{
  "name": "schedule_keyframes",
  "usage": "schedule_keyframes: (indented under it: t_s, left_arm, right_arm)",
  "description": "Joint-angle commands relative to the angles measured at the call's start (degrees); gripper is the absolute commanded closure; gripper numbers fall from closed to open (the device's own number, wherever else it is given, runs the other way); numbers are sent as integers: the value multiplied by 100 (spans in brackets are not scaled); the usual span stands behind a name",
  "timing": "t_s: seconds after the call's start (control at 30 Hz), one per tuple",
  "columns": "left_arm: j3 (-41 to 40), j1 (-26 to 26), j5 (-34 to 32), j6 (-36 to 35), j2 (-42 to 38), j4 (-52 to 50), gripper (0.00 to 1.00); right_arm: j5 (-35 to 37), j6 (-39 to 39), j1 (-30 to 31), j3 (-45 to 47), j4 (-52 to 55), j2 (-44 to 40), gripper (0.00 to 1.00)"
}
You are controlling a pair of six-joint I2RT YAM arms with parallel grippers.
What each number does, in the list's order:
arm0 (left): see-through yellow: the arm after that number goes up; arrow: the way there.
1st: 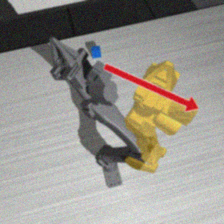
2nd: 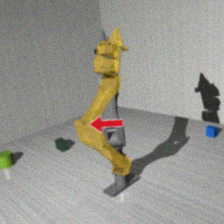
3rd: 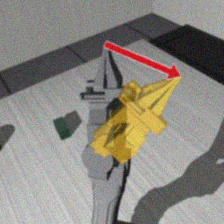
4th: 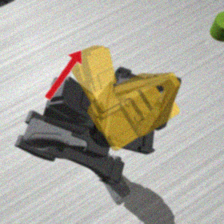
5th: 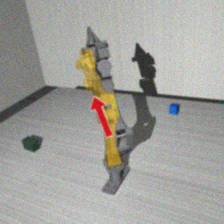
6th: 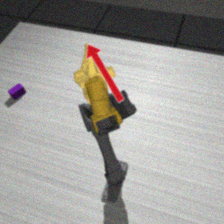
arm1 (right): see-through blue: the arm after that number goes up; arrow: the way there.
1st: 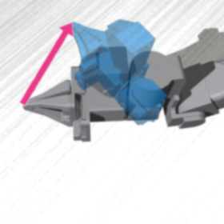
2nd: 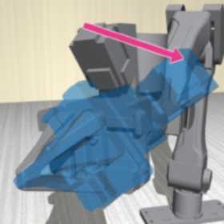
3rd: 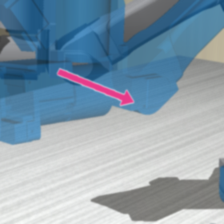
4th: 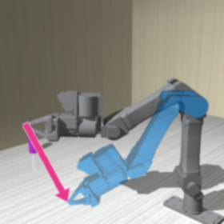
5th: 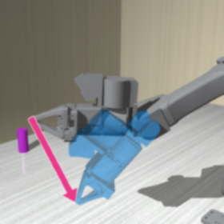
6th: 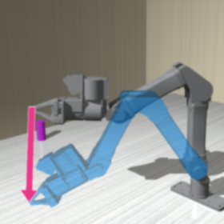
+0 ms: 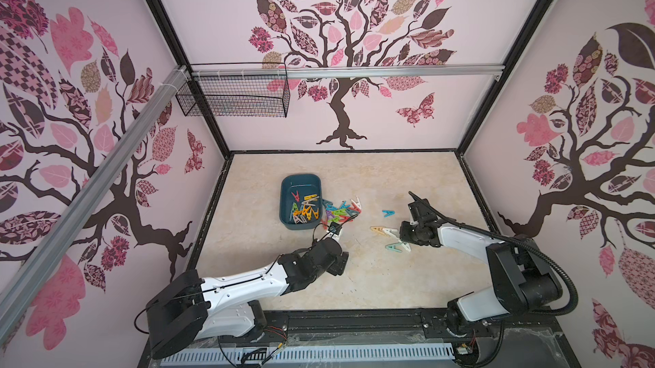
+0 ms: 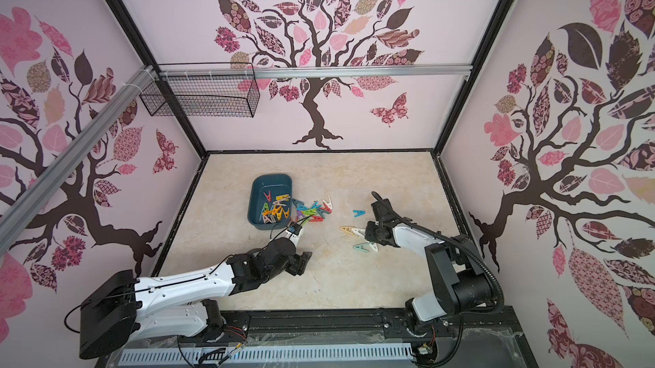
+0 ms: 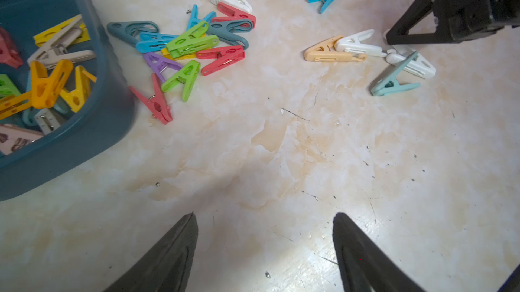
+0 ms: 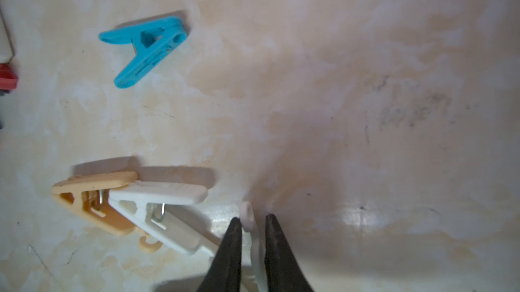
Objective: Put the clothespins into the storage box
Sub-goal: Pick up the clothespin from the center of the board.
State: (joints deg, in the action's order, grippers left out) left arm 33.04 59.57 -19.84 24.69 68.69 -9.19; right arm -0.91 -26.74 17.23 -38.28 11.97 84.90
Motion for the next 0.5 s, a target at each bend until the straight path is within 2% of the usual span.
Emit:
schedule_keyframes:
  t_s: [0.0, 0.17, 0.47]
  left_arm:
    - [41, -227, -334, 422, -185, -367, 21]
    - [-29, -737, -260, 839, -534, -794, 21]
    - [-197, -1017, -509, 1243, -1317, -1196, 22]
  right_arm:
    - [-15, -24, 34, -104, 281, -159, 85]
    - [-24, -119, 106, -213, 462, -476, 91]
    - [-148, -590, 904, -707, 613, -560, 95]
